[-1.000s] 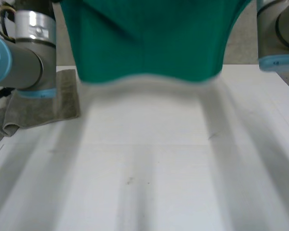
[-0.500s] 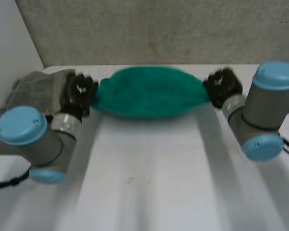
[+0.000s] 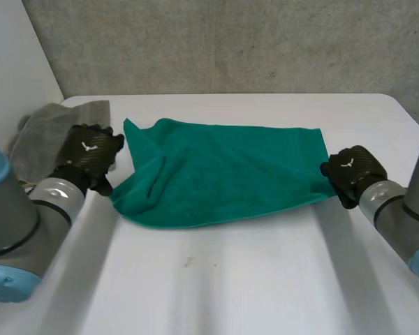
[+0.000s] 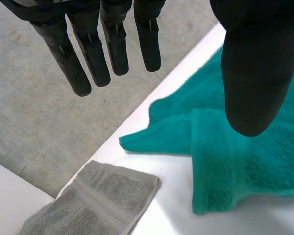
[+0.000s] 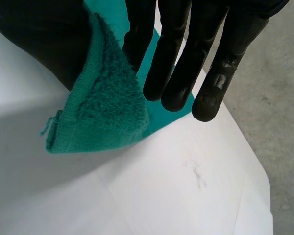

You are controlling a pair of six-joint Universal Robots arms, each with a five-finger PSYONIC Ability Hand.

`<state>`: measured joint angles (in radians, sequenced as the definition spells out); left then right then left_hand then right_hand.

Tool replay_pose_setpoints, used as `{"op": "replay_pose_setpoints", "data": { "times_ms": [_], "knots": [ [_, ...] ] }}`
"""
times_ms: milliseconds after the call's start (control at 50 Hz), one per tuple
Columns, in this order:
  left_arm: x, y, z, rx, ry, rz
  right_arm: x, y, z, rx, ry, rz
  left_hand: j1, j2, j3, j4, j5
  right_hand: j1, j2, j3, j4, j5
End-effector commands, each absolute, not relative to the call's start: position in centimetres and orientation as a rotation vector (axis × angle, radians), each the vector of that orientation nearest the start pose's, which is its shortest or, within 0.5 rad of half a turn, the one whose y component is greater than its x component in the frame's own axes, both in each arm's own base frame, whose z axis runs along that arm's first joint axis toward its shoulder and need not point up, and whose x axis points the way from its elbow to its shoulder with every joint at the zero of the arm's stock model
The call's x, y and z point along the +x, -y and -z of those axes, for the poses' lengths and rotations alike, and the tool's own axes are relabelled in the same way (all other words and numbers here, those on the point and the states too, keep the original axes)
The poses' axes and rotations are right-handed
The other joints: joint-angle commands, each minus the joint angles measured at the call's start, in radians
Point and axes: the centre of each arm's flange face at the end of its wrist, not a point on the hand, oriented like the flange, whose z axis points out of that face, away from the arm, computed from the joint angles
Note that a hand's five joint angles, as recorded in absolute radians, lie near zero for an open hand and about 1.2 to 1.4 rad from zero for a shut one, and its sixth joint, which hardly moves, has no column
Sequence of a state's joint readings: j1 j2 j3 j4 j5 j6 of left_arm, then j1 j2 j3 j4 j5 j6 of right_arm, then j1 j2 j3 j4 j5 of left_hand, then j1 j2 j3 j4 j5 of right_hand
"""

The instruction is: Fold the laundry.

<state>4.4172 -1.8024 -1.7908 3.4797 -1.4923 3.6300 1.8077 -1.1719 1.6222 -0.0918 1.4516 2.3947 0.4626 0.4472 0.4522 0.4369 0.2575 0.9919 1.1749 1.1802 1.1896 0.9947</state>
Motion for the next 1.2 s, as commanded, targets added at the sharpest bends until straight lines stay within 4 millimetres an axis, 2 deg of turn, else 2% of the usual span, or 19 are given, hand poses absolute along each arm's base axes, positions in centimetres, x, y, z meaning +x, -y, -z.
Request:
{"op": "replay_pose_setpoints", "data": {
  "times_ms": [20,80,160,260,380,700,780,860,940,1000,1040,1080,1120,1160,1200],
  "knots": [
    [-20.3,29.5,-19.9,0.985,-2.220,2.078,20.2,30.9,-16.9,-1.268,-2.422,1.861,0.082,0.098,0.093,0.108,0.113,0.404,0.221,0.216,0.207,0.227],
    [-19.4,30.3,-18.8,1.051,-2.294,2.061,20.1,31.1,-16.8,-1.201,-2.428,1.848,0.109,0.124,0.119,0.135,0.140,0.404,0.221,0.216,0.207,0.227],
    [-18.8,31.2,-16.3,1.099,-2.386,2.001,20.3,31.0,-16.8,-1.176,-2.403,1.832,0.141,0.157,0.152,0.167,0.172,0.404,0.221,0.216,0.207,0.227],
    [-18.2,31.9,-15.1,1.189,-2.318,1.929,20.4,31.0,-16.7,-1.177,-2.388,1.827,0.100,0.116,0.111,0.126,0.131,0.404,0.221,0.216,0.207,0.227],
    [-18.7,31.9,-12.6,1.274,-2.327,1.848,20.5,30.9,-16.5,-1.182,-2.389,1.815,0.080,0.095,0.090,0.105,0.110,0.404,0.221,0.216,0.207,0.227],
    [-21.7,33.1,-11.9,1.368,-2.293,1.905,20.4,30.4,-16.0,-1.186,-2.403,1.785,0.124,0.139,0.134,0.149,0.154,0.404,0.221,0.216,0.207,0.227],
    [-22.6,33.0,-11.8,1.389,-2.296,1.919,20.4,30.4,-16.0,-1.186,-2.403,1.785,0.176,0.192,0.187,0.202,0.207,0.404,0.221,0.216,0.207,0.227],
    [-23.0,33.5,-11.7,1.387,-2.294,1.930,20.4,30.4,-16.0,-1.186,-2.403,1.785,0.379,0.394,0.389,0.404,0.409,0.404,0.221,0.216,0.207,0.227],
    [-22.8,34.4,-12.0,1.317,-2.289,1.923,20.3,30.5,-16.1,-1.185,-2.406,1.793,0.933,0.948,0.943,0.958,0.963,0.404,0.221,0.216,0.207,0.227],
    [-22.3,34.8,-12.3,1.226,-2.268,1.880,20.4,30.6,-16.4,-1.202,-2.404,1.809,0.934,0.949,0.944,0.959,0.964,0.404,0.221,0.216,0.207,0.227],
    [-22.0,34.6,-13.2,1.155,-2.237,1.852,20.3,30.6,-16.7,-1.211,-2.405,1.814,0.934,0.949,0.944,0.959,0.964,0.404,0.221,0.216,0.207,0.227],
    [-21.7,34.3,-15.1,1.100,-2.189,1.862,20.1,30.3,-17.4,-1.256,-2.416,1.799,0.934,0.949,0.944,0.959,0.964,0.404,0.221,0.216,0.207,0.227],
    [-21.2,32.7,-17.3,1.043,-2.152,1.845,20.0,29.7,-18.6,-1.315,-2.419,1.786,0.934,0.949,0.944,0.959,0.964,0.404,0.221,0.216,0.207,0.227],
    [-20.9,31.4,-18.2,1.041,-2.141,1.810,19.7,28.6,-20.2,-1.429,-2.429,1.743,0.934,0.949,0.944,0.959,0.964,0.404,0.221,0.216,0.207,0.227],
    [-20.2,28.9,-19.4,1.089,-2.116,1.702,19.2,27.6,-20.9,-1.510,-2.454,1.672,0.934,0.949,0.944,0.959,0.964,0.404,0.221,0.216,0.207,0.227]
  ]
}}
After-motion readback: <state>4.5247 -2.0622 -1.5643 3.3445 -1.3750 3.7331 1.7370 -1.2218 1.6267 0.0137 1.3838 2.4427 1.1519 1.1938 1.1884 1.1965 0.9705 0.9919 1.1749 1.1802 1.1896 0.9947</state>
